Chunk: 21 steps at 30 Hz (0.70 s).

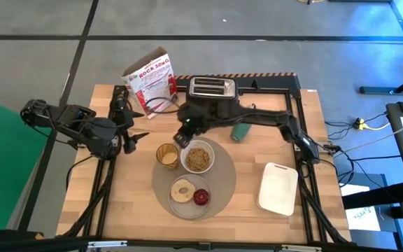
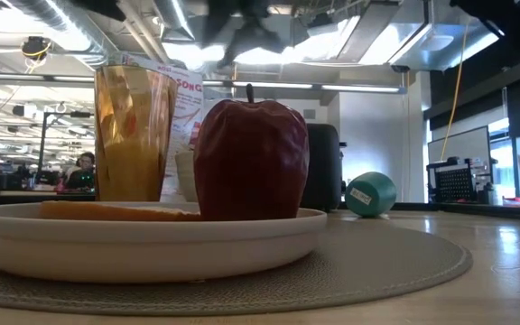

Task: Arrange a breakfast setting
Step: Put the orange spoon from the green cup on the brown placemat to the left of the orange cup of milk

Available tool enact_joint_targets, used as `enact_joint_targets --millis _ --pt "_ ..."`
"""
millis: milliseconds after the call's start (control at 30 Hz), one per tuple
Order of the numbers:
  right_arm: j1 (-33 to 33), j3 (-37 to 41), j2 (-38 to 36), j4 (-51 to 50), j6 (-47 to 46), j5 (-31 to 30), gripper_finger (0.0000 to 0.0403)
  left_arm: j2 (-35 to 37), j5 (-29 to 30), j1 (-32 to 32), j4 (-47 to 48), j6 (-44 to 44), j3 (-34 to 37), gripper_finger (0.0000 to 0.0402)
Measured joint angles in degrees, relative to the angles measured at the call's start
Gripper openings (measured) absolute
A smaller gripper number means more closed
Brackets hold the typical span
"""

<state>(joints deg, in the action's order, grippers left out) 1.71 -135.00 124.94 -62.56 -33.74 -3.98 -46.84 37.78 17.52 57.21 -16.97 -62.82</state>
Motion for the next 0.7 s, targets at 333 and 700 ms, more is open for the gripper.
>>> enact_joint_targets --millis 333,700 --pt "4.02 0.09 -5.95 -23.01 3.15 -9.58 0.0174 -3.03 0.24 -2.58 -2.57 -1.19 0.02 0.0330" --pt "11.17 0.09 -10.84 -26.97 10.34 -0.22 0.0175 -5.65 0.24 -4.53 -8.44 -3.64 0.06 0.0330"
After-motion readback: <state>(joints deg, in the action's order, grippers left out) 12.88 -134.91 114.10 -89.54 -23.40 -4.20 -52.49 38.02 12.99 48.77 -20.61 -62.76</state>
